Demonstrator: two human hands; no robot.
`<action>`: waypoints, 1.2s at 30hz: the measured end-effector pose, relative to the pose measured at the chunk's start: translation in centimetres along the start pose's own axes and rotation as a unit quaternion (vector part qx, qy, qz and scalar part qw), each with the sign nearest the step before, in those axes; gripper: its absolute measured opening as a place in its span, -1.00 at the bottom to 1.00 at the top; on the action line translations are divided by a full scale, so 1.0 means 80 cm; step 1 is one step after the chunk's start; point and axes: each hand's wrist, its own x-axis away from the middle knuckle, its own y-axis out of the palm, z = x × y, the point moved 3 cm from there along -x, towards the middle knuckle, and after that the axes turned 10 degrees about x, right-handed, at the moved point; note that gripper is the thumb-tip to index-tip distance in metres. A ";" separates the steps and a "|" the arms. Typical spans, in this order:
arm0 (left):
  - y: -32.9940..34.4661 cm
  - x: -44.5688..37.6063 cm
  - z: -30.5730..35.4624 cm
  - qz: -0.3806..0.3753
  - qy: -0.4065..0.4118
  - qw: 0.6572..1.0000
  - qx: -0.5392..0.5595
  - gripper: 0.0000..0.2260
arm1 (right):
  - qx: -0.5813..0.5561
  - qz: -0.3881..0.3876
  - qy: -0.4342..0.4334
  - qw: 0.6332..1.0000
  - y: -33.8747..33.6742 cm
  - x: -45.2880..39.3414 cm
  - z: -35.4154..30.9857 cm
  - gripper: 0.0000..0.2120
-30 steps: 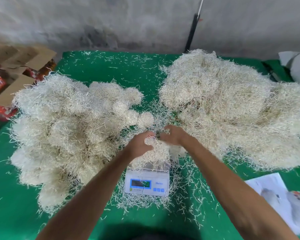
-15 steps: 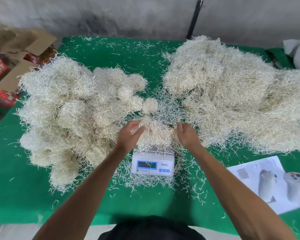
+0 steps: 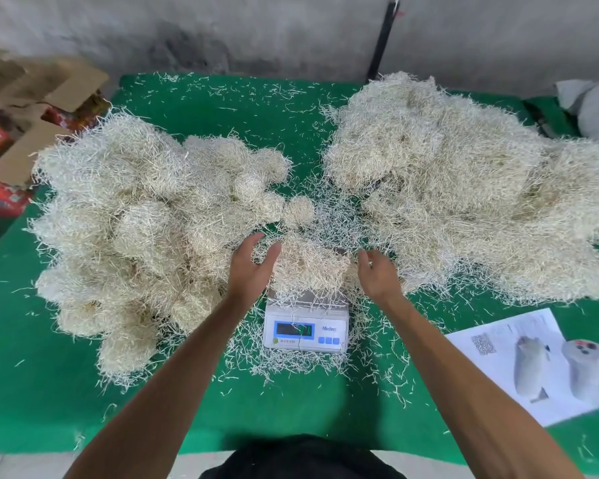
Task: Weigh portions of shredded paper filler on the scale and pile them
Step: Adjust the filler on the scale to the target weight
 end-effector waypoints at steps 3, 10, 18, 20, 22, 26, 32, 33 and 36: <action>0.025 -0.008 0.006 -0.031 -0.029 0.999 -0.005 -0.47 | -0.036 -0.027 0.037 0.998 0.019 0.008 -0.011 -0.57; 0.113 0.030 0.019 -0.053 -0.170 0.982 0.066 -0.44 | -0.196 -0.031 0.059 0.978 0.081 0.055 -0.081 -0.52; 0.090 0.014 0.050 0.086 -0.218 0.900 0.367 -0.77 | -0.342 0.075 0.070 0.934 0.027 0.027 -0.110 0.04; 0.084 0.019 0.066 0.059 -0.280 0.882 0.373 -0.53 | -0.400 0.081 0.078 0.910 0.011 0.017 -0.128 0.11; 0.093 0.020 0.080 -0.059 -0.361 0.802 0.472 -0.28 | -0.409 0.015 0.092 0.908 0.003 0.019 -0.147 0.03; 0.073 -0.009 0.120 -0.005 -0.297 0.791 0.536 -0.58 | -0.244 -0.039 -0.098 0.964 0.010 0.047 -0.163 -0.70; 0.063 -0.007 0.129 0.033 -0.259 0.885 0.385 -0.73 | -0.212 -0.003 -0.216 0.953 -0.023 0.057 -0.222 -0.49; 0.071 0.004 0.134 -0.015 -0.263 0.862 0.432 -0.70 | -0.196 0.035 -0.228 0.953 -0.033 0.050 -0.227 -0.52; 0.050 0.000 0.145 -0.019 -0.255 0.791 0.556 -0.56 | -0.151 0.055 -0.280 0.947 -0.045 0.028 -0.219 -0.67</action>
